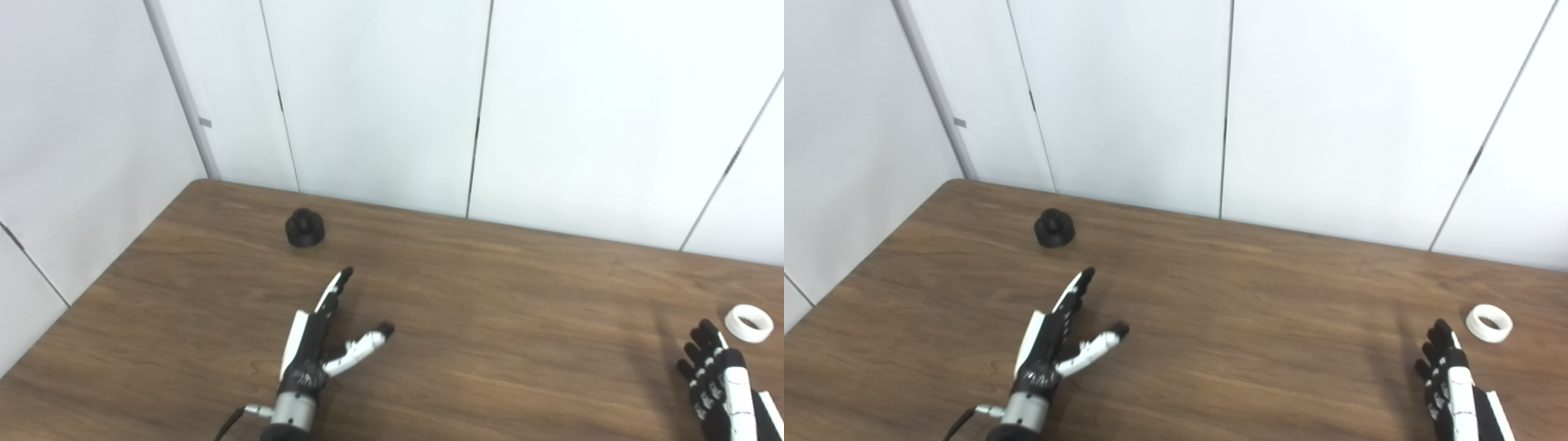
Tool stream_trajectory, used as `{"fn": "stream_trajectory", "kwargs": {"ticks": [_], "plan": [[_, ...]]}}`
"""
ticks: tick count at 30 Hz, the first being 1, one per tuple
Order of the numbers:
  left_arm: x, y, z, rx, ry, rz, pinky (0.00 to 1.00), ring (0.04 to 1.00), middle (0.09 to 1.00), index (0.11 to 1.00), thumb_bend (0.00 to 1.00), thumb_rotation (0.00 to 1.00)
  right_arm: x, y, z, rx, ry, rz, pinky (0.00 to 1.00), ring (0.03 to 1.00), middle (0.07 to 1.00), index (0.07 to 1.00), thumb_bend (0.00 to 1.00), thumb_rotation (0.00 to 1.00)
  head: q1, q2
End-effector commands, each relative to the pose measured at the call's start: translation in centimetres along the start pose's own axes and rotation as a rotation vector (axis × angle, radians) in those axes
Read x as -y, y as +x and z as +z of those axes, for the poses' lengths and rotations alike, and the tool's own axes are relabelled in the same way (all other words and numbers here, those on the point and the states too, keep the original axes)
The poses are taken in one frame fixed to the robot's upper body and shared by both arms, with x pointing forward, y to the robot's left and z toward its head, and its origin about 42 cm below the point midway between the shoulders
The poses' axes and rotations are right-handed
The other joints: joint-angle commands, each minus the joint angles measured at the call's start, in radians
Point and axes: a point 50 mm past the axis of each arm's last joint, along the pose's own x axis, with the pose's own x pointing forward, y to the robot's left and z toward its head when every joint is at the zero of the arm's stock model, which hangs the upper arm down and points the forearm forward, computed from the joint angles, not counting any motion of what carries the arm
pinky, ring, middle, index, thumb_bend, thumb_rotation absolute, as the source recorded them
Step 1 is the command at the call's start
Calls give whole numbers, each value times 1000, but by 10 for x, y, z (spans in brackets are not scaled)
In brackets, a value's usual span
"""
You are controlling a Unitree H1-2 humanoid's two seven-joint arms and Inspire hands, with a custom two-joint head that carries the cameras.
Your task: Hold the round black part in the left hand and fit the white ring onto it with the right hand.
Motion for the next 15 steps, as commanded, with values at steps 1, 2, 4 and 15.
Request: {"fn": "stream_trajectory", "kwargs": {"ticks": [1,2,4,15], "plan": [[-18,16,19,73,73,54,995,988,967,955,930,375,-1,2,8,44,-8,0,1000,1000,1000,1000,437,1000,1,0],[-25,20,24,73,124,72,993,986,965,954,935,374,-2,2,9,45,-4,-1,1000,1000,1000,1000,438,1000,1,0],[-35,28,32,69,207,98,913,947,951,949,965,406,-3,3,10,49,10,-4,1000,1000,1000,1000,436,1000,-1,-1],[-81,68,41,58,469,190,1000,1000,963,903,1000,407,-4,6,11,62,28,-9,1000,1000,1000,1000,443,1000,-3,-1]]}}
